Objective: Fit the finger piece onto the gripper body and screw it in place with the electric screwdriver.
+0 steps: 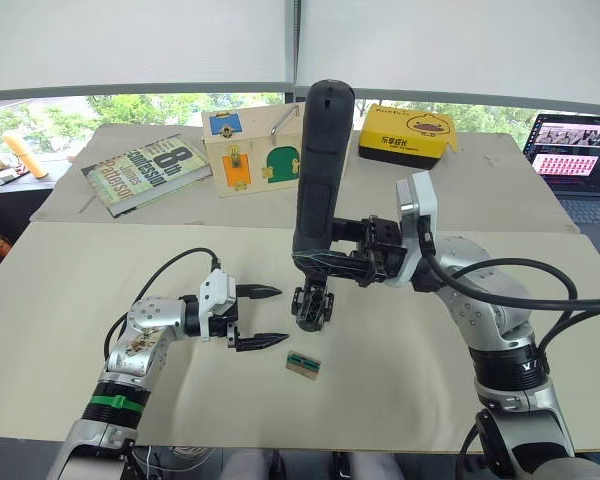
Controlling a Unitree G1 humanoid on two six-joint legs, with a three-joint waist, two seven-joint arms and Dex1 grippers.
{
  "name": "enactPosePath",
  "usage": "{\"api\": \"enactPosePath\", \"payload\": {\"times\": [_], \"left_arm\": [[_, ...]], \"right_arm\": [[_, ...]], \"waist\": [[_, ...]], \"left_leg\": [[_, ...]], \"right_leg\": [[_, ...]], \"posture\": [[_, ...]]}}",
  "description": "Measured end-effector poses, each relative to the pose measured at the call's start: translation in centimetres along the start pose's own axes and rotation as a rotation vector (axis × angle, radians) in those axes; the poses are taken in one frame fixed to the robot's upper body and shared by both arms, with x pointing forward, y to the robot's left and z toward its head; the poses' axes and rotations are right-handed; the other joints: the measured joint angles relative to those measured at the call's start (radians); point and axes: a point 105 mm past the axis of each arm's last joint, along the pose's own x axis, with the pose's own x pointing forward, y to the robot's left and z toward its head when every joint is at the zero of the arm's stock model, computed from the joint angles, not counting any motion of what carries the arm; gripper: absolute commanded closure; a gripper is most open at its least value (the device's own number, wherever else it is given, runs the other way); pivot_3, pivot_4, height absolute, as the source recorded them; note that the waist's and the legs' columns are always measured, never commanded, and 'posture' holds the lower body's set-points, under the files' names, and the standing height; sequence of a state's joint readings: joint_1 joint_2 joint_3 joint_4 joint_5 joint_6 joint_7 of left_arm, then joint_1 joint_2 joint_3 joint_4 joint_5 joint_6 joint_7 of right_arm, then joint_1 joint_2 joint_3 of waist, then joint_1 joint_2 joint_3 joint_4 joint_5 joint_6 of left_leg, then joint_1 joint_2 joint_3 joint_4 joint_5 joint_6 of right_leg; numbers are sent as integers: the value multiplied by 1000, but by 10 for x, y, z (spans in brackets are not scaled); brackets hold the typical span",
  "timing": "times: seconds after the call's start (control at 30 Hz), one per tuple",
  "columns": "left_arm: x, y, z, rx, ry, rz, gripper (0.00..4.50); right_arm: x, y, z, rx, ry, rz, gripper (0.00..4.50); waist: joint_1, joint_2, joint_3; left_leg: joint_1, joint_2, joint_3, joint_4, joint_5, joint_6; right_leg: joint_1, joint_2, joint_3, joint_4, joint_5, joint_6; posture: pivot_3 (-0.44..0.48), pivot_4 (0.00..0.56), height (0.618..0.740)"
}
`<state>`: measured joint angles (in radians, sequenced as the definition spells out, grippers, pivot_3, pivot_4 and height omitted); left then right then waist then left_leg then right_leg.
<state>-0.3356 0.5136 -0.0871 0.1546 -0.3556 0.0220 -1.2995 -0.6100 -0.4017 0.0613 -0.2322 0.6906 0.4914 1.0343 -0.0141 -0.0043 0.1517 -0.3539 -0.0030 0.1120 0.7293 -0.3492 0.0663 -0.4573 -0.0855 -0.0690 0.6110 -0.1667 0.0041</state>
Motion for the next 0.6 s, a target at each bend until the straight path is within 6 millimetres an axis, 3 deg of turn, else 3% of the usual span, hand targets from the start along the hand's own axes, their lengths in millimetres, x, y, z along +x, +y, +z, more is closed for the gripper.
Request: {"api": "enactPosePath", "payload": {"times": [0.6], "left_arm": [[0,-2,-1,-6,1,8,0]], "right_arm": [[-2,0,-1,-6,4,-4,2587]], "waist": [[0,0,0]], "left_leg": [[0,0,0,0,0,0]], "right_leg": [[0,0,0,0,0,0]], "posture": [[0,150,740]]}}
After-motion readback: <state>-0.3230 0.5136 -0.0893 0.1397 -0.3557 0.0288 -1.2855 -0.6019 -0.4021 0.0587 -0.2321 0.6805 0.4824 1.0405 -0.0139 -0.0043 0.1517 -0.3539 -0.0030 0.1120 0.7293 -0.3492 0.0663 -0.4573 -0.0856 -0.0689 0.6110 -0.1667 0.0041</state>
